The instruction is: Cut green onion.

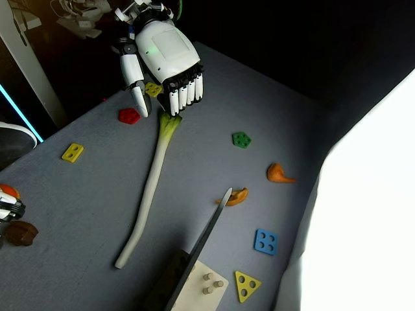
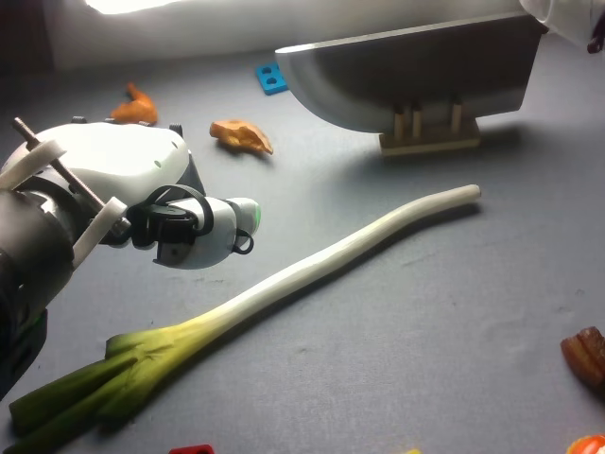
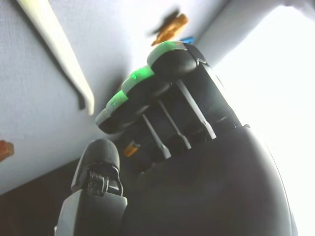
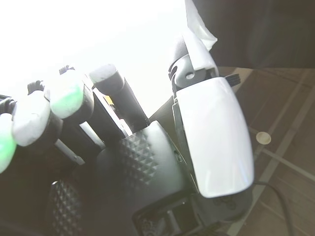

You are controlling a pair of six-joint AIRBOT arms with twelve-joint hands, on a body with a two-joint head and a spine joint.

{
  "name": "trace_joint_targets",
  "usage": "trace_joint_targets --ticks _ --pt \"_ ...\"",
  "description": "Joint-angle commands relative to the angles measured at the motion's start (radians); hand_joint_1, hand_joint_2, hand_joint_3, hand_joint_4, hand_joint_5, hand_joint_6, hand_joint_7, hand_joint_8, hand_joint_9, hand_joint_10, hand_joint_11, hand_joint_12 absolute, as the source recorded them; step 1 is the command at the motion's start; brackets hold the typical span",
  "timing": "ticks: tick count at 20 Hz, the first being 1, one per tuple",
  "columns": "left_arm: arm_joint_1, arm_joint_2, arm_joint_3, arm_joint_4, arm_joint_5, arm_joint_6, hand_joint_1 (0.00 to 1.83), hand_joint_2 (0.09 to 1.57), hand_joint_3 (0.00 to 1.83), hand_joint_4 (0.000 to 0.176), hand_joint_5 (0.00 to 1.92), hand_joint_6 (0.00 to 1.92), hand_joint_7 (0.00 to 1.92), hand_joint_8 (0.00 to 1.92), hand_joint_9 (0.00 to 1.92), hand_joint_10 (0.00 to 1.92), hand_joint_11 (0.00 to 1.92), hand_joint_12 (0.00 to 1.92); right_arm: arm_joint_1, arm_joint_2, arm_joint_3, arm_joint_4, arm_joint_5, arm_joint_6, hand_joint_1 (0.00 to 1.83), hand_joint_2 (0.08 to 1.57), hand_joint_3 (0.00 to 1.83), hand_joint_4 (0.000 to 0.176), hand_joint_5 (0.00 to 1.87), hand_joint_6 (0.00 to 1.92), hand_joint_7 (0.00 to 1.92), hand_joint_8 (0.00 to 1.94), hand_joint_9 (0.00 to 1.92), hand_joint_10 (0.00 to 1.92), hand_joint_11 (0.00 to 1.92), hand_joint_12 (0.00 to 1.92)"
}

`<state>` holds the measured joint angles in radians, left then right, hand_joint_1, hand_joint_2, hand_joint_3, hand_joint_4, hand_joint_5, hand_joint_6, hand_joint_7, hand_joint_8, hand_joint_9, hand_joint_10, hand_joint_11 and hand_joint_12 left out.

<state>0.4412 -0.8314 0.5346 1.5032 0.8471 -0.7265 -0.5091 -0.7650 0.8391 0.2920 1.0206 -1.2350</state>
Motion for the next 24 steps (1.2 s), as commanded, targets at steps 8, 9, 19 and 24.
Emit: trace_joint_targets --ticks 8,9,19,24 --pt "-0.017 0.003 -0.013 0.080 0.036 0.001 0.29 1.26 0.00 0.032 0.20 0.00 0.25 0.00 0.24 0.00 0.00 0.91 0.007 0.000 0.011 -0.011 0.122 -0.003 0.30 1.10 0.01 0.003 0.00 0.00 0.00 0.00 0.00 0.00 0.00 0.00" --pt "-0.018 0.003 -0.019 0.079 0.057 0.000 0.30 1.25 0.00 0.038 0.18 0.00 0.22 0.00 0.20 0.00 0.00 0.81 0.007 -0.003 0.017 -0.001 0.121 -0.011 0.33 1.10 0.01 0.000 0.00 0.00 0.00 0.00 0.00 0.00 0.00 0.00" --pt "-0.008 0.005 -0.051 0.080 0.059 -0.002 0.46 1.17 0.00 0.046 0.00 0.00 0.00 0.00 0.00 0.00 0.00 0.00 0.054 -0.058 0.209 0.058 -0.135 0.046 0.92 0.96 0.00 0.011 0.00 0.00 0.00 0.00 0.00 0.00 0.00 0.00" --pt "0.004 0.017 -0.076 0.104 0.075 -0.002 0.59 1.13 0.00 0.035 0.04 0.01 0.00 0.00 0.00 0.00 0.00 0.00 0.072 -0.106 0.348 0.031 -0.256 0.047 1.15 0.96 0.00 0.016 0.00 0.00 0.00 0.00 0.00 0.00 0.00 0.00"
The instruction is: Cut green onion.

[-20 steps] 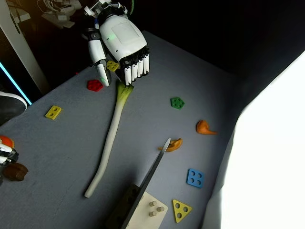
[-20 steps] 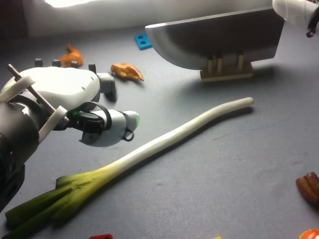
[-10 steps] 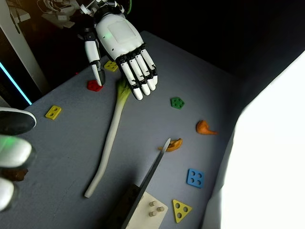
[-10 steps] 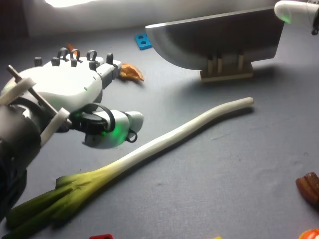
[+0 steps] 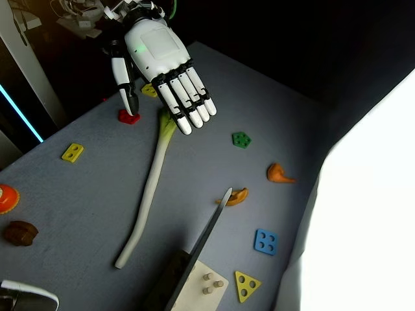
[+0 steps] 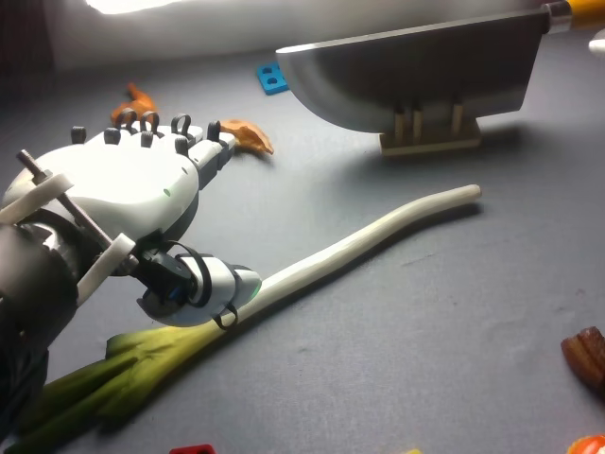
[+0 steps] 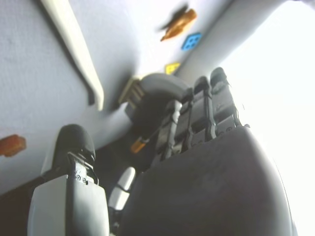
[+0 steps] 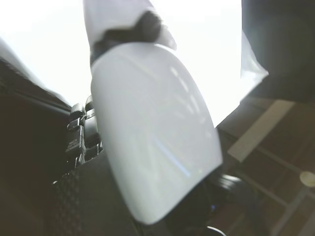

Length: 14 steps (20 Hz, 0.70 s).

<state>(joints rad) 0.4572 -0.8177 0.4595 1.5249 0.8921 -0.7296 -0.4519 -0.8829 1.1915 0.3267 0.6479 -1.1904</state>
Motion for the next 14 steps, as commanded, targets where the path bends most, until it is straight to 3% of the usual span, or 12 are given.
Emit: trace_joint_targets --ticks 1,3,6,7,9,10,12,14 --pt "-0.014 0.004 -0.011 0.081 0.044 0.001 0.60 1.13 0.00 0.032 0.00 0.00 0.00 0.00 0.00 0.00 0.00 0.00 0.014 0.000 0.021 -0.013 0.109 0.002 1.15 0.97 0.00 0.021 0.00 0.00 0.00 0.00 0.00 0.00 0.00 0.00" --pt "-0.013 0.004 -0.026 0.070 0.045 0.001 0.60 1.14 0.00 0.037 0.00 0.00 0.00 0.00 0.00 0.00 0.00 0.00 0.010 -0.021 0.065 -0.016 0.113 0.003 1.14 0.98 0.00 0.030 0.00 0.00 0.00 0.00 0.00 0.00 0.00 0.00" --pt "-0.008 0.003 -0.049 0.031 0.090 0.001 0.70 1.15 0.00 0.049 0.01 0.00 0.00 0.00 0.00 0.00 0.00 0.00 0.003 -0.066 0.145 -0.016 0.118 0.014 1.15 0.97 0.00 0.012 0.00 0.00 0.00 0.00 0.00 0.00 0.00 0.00" --pt "-0.011 0.002 -0.055 0.014 0.119 0.001 0.70 1.15 0.00 0.045 0.00 0.00 0.00 0.00 0.00 0.00 0.00 0.00 -0.002 -0.087 0.180 -0.020 0.118 0.037 1.15 0.98 0.00 0.006 0.00 0.00 0.00 0.00 0.00 0.00 0.00 0.00" --pt "-0.010 0.001 -0.055 -0.004 0.132 0.001 0.71 1.15 0.00 0.028 0.00 0.00 0.00 0.00 0.00 0.00 0.00 0.00 -0.014 -0.119 0.248 -0.091 0.118 0.170 1.16 0.98 0.00 0.004 0.00 0.00 0.00 0.00 0.00 0.00 0.00 0.00" --pt "-0.010 0.002 -0.055 -0.005 0.132 0.001 0.72 1.16 0.00 0.038 0.00 0.00 0.00 0.00 0.00 0.00 0.00 0.00 -0.027 -0.135 0.281 -0.140 0.118 0.226 1.19 0.97 0.00 0.006 0.00 0.00 0.00 0.00 0.00 0.00 0.00 0.00" --pt "-0.015 0.002 -0.056 -0.010 0.132 0.001 0.68 1.17 0.00 0.034 0.00 0.00 0.00 0.00 0.00 0.00 0.00 0.00 -0.045 -0.150 0.318 -0.185 0.117 0.266 1.18 0.97 0.00 0.027 0.00 0.00 0.00 0.00 0.00 0.00 0.00 0.00" --pt "-0.020 0.000 -0.056 -0.027 0.133 -0.014 0.69 1.17 0.00 0.026 0.02 0.01 0.00 0.00 0.00 0.00 0.00 0.00 -0.056 -0.155 0.340 -0.228 0.108 0.294 1.21 0.96 0.00 0.026 0.00 0.00 0.00 0.00 0.00 0.00 0.00 0.00"
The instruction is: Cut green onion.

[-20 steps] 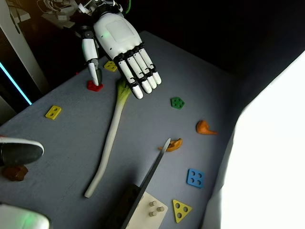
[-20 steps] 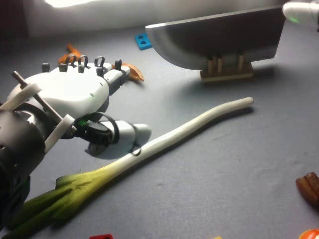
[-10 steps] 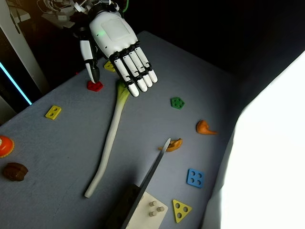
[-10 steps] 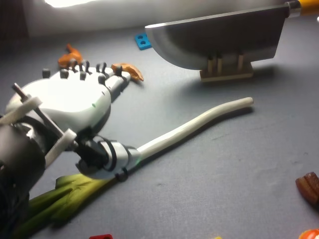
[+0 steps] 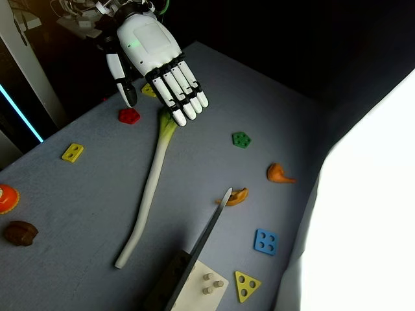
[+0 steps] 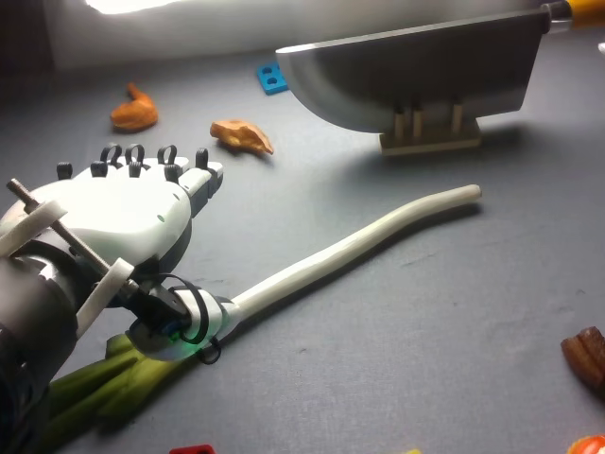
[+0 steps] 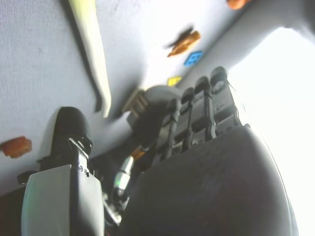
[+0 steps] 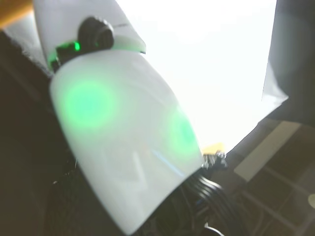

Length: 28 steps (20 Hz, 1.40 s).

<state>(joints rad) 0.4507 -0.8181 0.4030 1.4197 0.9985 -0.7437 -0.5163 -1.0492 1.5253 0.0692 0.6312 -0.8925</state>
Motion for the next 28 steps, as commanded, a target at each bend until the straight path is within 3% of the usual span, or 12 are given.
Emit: trace_joint_targets --ticks 1,6,8,9,11,12,13,15,16,19,22,28 --pt "-0.014 -0.001 -0.001 0.078 0.034 -0.006 0.69 1.17 0.00 0.026 0.02 0.01 0.00 0.00 0.00 0.00 0.00 0.00 0.008 0.011 0.012 0.009 0.103 0.019 1.21 0.96 0.00 0.022 0.00 0.00 0.00 0.00 0.00 0.00 0.00 0.00" --pt "-0.008 -0.002 -0.017 0.052 0.108 -0.045 0.72 1.20 0.01 0.020 0.03 0.01 0.00 0.00 0.00 0.00 0.00 0.00 0.008 -0.014 0.065 -0.004 0.063 0.040 1.18 0.96 0.00 0.036 0.00 0.00 0.00 0.00 0.00 0.00 0.00 0.00" --pt "-0.006 -0.004 -0.026 0.030 0.147 -0.057 0.76 1.19 0.01 0.025 0.02 0.00 0.00 0.00 0.00 0.00 0.00 0.00 0.007 -0.037 0.112 -0.052 0.053 0.112 1.20 0.97 0.00 0.021 0.00 0.00 0.00 0.00 0.00 0.00 0.00 0.00" --pt "-0.004 -0.004 -0.030 0.019 0.151 -0.057 0.77 1.18 0.00 0.013 0.04 0.01 0.00 0.00 0.00 0.00 0.01 0.00 0.006 -0.052 0.140 -0.079 0.048 0.156 1.21 0.98 0.00 0.025 0.00 0.00 0.00 0.00 0.00 0.00 0.00 0.00" --pt "0.009 -0.004 -0.040 0.001 0.157 -0.081 0.71 1.21 0.01 0.018 0.05 0.01 0.00 0.00 0.00 0.00 0.01 0.01 0.003 -0.090 0.199 -0.147 0.049 0.247 1.20 0.98 0.00 0.024 0.00 0.00 0.00 0.00 0.00 0.00 0.00 0.00" --pt "0.019 -0.006 -0.052 0.000 0.179 -0.116 0.73 1.21 0.01 0.023 0.05 0.01 0.00 0.00 0.01 0.00 0.01 0.01 -0.002 -0.115 0.235 -0.184 0.069 0.296 1.17 0.98 0.00 0.004 0.00 0.00 0.00 0.00 0.00 0.00 0.00 0.00" --pt "0.028 -0.008 -0.062 0.003 0.200 -0.137 0.73 1.22 0.01 0.023 0.05 0.01 0.00 0.00 0.01 0.00 0.01 0.01 -0.006 -0.135 0.267 -0.207 0.090 0.322 1.16 0.99 0.00 0.001 0.00 0.00 0.00 0.00 0.00 0.00 0.00 0.00" --pt "0.046 -0.018 -0.081 0.037 0.228 -0.160 0.74 1.22 0.01 0.020 0.03 0.00 0.00 0.00 0.00 0.00 0.00 0.01 -0.005 -0.168 0.313 -0.245 0.087 0.375 1.19 0.98 0.00 0.007 0.00 0.00 0.00 0.00 0.00 0.00 0.00 0.00" --pt "0.060 -0.026 -0.088 0.061 0.234 -0.169 0.76 1.22 0.01 0.018 0.05 0.01 0.03 0.01 0.02 0.01 0.00 0.01 -0.004 -0.176 0.324 -0.255 0.084 0.386 1.20 0.99 0.00 0.025 0.00 0.00 0.00 0.00 0.00 0.00 0.00 0.00" --pt "0.115 -0.054 -0.100 0.150 0.251 -0.198 0.75 1.24 0.02 0.020 0.01 0.00 0.00 0.00 0.00 0.00 0.00 0.00 0.001 -0.183 0.334 -0.258 0.089 0.392 1.16 0.98 0.00 0.016 0.00 0.00 0.00 0.00 0.00 0.00 0.00 0.00" --pt "0.192 -0.082 -0.099 0.210 0.301 -0.317 0.77 1.24 0.01 0.023 0.02 0.00 0.01 0.00 0.00 0.00 0.00 0.00 0.004 -0.213 0.388 -0.288 0.112 0.452 1.19 0.97 0.00 0.004 0.00 0.00 0.00 0.00 0.00 0.00 0.00 0.00" --pt "0.271 -0.129 -0.077 0.250 0.345 -0.320 0.73 1.24 0.01 0.022 0.02 0.00 0.00 0.00 0.00 0.00 0.00 0.00 0.003 -0.272 0.469 -0.358 0.114 0.496 1.13 1.02 0.01 0.005 0.00 0.00 0.00 0.00 0.00 0.00 0.00 0.00"
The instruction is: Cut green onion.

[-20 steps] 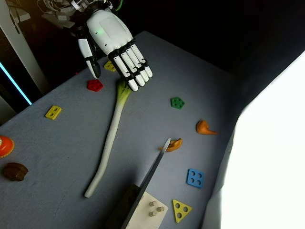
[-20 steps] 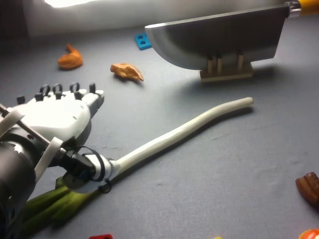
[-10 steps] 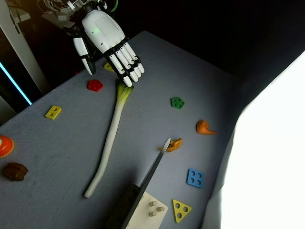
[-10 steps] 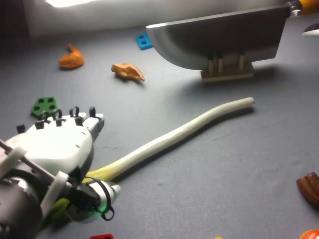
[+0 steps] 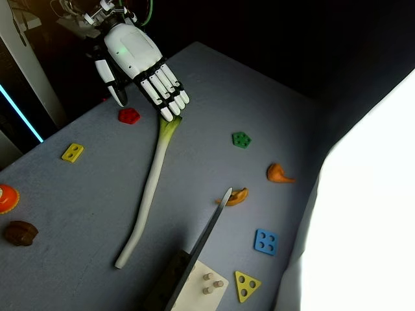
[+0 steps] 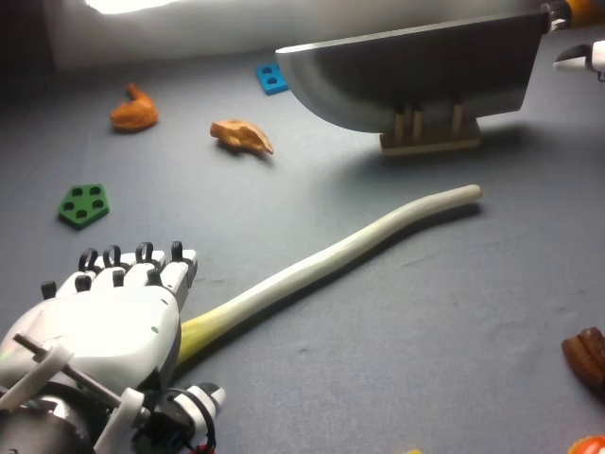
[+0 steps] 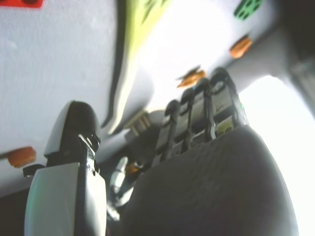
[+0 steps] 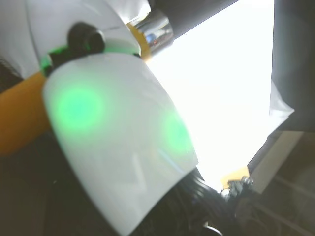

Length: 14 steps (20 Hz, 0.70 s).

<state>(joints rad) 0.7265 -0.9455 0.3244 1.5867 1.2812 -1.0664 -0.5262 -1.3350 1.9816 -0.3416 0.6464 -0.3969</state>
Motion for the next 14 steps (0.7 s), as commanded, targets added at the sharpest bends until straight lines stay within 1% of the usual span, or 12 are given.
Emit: trace_joint_targets --ticks 1,2,3,4,6,7,9,10,11,12,13,14 --pt "-0.004 -0.007 0.005 0.082 0.069 0.002 0.76 1.23 0.01 0.025 0.04 0.01 0.01 0.00 0.00 0.00 0.00 0.00 0.012 0.006 0.025 0.052 0.099 0.004 1.13 1.02 0.02 0.021 0.00 0.00 0.00 0.00 0.00 0.00 0.00 0.00" --pt "-0.004 -0.010 0.008 0.082 0.070 0.002 0.76 1.23 0.01 0.025 0.04 0.01 0.01 0.00 0.00 0.00 0.00 0.00 0.012 -0.002 0.038 0.049 0.099 0.008 1.13 1.02 0.02 0.021 0.00 0.00 0.00 0.00 0.00 0.00 0.00 0.00" --pt "-0.004 -0.015 0.012 0.082 0.070 0.002 0.75 1.24 0.01 0.029 0.05 0.01 0.03 0.01 0.02 0.01 0.00 0.00 0.012 -0.017 0.063 0.033 0.099 0.025 1.15 1.01 0.01 0.027 0.00 0.00 0.00 0.00 0.00 0.00 0.00 0.00" --pt "-0.004 -0.018 0.014 0.084 0.070 0.002 0.76 1.23 0.00 0.026 0.06 0.01 0.03 0.01 0.05 0.02 0.00 0.00 0.012 -0.032 0.089 0.009 0.101 0.061 1.16 1.00 0.00 0.021 0.00 0.00 0.00 0.00 0.00 0.00 0.00 0.00" --pt "-0.002 -0.019 0.015 0.107 0.069 0.002 0.77 1.23 0.01 0.019 0.08 0.02 0.03 0.00 0.05 0.02 0.00 0.00 0.005 -0.065 0.145 -0.020 0.120 0.104 1.17 1.00 0.00 0.025 0.00 0.00 0.00 0.00 0.00 0.00 0.00 0.00" --pt "0.003 -0.018 0.015 0.111 0.064 0.002 0.79 1.22 0.00 0.016 0.10 0.03 0.04 0.01 0.06 0.02 0.00 0.00 0.001 -0.072 0.157 -0.023 0.123 0.104 1.18 1.00 0.00 0.018 0.00 0.00 0.00 0.00 0.00 0.00 0.00 0.00" --pt "0.016 -0.018 0.015 0.114 0.050 0.002 0.78 1.22 0.00 0.017 0.10 0.02 0.04 0.00 0.07 0.02 0.00 0.00 -0.007 -0.079 0.164 -0.027 0.125 0.104 1.19 0.99 0.00 0.016 0.00 0.00 0.00 0.00 0.00 0.00 0.00 0.00" --pt "0.021 -0.018 0.013 0.114 0.050 0.002 0.78 1.23 0.00 0.015 0.10 0.02 0.03 0.00 0.07 0.02 0.00 0.00 -0.010 -0.080 0.164 -0.029 0.130 0.104 1.20 0.99 0.00 0.017 0.00 0.00 0.00 0.00 0.00 0.00 0.00 0.00" --pt "0.024 -0.020 0.012 0.114 0.050 0.002 0.77 1.23 0.00 0.017 0.08 0.01 0.04 0.01 0.08 0.02 0.00 0.00 -0.011 -0.080 0.164 -0.029 0.136 0.104 1.20 0.99 0.00 0.019 0.00 0.00 0.00 0.00 0.00 0.00 0.00 0.00" --pt "0.029 -0.023 0.011 0.112 0.050 0.002 0.80 1.22 0.00 0.014 0.08 0.01 0.05 0.01 0.08 0.02 0.02 0.01 -0.012 -0.080 0.164 -0.029 0.145 0.108 1.19 1.00 0.00 0.018 0.00 0.00 0.00 0.00 0.00 0.00 0.00 0.00" --pt "0.030 -0.025 0.011 0.104 0.050 0.002 0.76 1.24 0.01 0.025 0.07 0.00 0.03 0.00 0.06 0.01 0.03 0.02 -0.015 -0.080 0.165 -0.029 0.160 0.116 1.18 0.99 0.00 0.015 0.00 0.00 0.00 0.00 0.00 0.00 0.00 0.00" --pt "0.031 -0.025 0.012 0.102 0.050 0.002 0.75 1.24 0.00 0.028 0.06 0.00 0.03 0.00 0.06 0.00 0.00 0.11 -0.017 -0.080 0.165 -0.029 0.171 0.117 1.18 0.99 0.00 0.014 0.00 0.00 0.00 0.00 0.00 0.00 0.00 0.00"
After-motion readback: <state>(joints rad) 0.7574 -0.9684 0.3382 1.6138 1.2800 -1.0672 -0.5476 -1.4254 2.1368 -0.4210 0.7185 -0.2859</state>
